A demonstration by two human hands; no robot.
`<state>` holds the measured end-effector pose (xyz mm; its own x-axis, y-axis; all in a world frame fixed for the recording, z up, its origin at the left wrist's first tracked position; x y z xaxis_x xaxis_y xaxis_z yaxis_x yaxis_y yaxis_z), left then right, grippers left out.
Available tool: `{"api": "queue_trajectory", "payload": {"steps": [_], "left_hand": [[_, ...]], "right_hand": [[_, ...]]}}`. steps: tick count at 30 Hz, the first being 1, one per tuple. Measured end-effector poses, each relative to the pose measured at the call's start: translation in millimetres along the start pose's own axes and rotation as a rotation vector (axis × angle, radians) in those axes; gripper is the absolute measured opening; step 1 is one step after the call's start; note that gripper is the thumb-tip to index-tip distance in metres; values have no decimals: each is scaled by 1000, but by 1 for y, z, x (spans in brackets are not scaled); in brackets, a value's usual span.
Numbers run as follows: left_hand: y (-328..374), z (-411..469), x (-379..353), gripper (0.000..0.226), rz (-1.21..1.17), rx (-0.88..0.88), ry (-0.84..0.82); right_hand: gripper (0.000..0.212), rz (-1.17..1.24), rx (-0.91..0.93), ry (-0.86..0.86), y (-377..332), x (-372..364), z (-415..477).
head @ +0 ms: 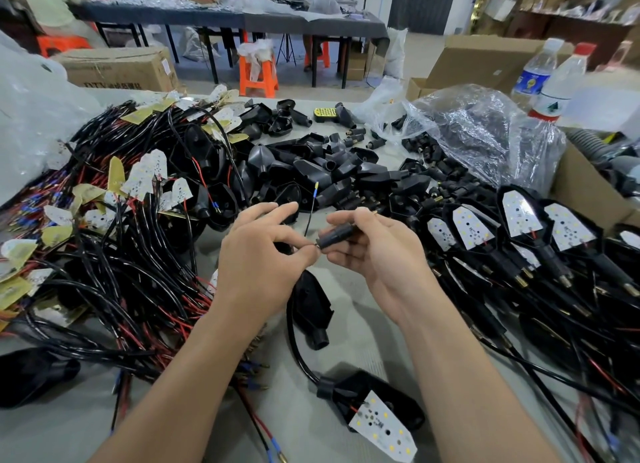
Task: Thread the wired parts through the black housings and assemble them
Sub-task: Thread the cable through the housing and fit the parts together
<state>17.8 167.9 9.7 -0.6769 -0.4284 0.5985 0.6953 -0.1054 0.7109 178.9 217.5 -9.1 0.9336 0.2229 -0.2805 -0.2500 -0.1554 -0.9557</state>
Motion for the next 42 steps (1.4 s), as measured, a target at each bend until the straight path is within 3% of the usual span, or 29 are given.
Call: {"api": "queue_trajectory", "payload": {"steps": [2, 5, 8, 11, 14, 17, 20, 27, 32, 42], "left_hand": [[0, 0, 0, 3, -242, 77, -14], [-12, 0, -2, 10, -666, 316, 64], [-21, 2, -9, 12, -746, 460, 12], [-25, 3, -13, 20, -749, 475, -104], [-29, 7, -9, 30, -960, 514, -87], [-27, 8, -1, 38, -1145, 497, -96], [-16, 5, 4, 25, -1080, 422, -94], [-16, 6, -8, 30, -605, 382, -155], [-15, 9, -8, 42, -602, 290, -127], [-19, 7, -7, 23, -467, 267, -150]], "right_hand": [[41, 24, 7, -3, -2, 2, 1], [40, 28, 7, -27, -2, 2, 1], [40, -44, 3, -115, 1, -7, -1], [39, -130, 13, -138, 2, -12, -1], [36, -154, 21, 40, 4, 1, 3], [34, -32, 14, 216, 6, 18, 7], [35, 119, 0, 229, 8, 19, 8], [39, 166, 36, 69, 1, 5, 4], [42, 187, 47, 29, -2, 2, 3], [46, 182, 60, -2, -3, 2, 3]]}}
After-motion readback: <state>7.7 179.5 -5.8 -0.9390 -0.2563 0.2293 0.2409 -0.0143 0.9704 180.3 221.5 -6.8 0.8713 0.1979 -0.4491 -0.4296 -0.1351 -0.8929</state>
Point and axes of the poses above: each hand's wrist, its own z-axis towards the middle knuckle, its own x-axis out of the back of the hand, y = z × x, the point moved 6 cm from there along z, towards the middle knuckle
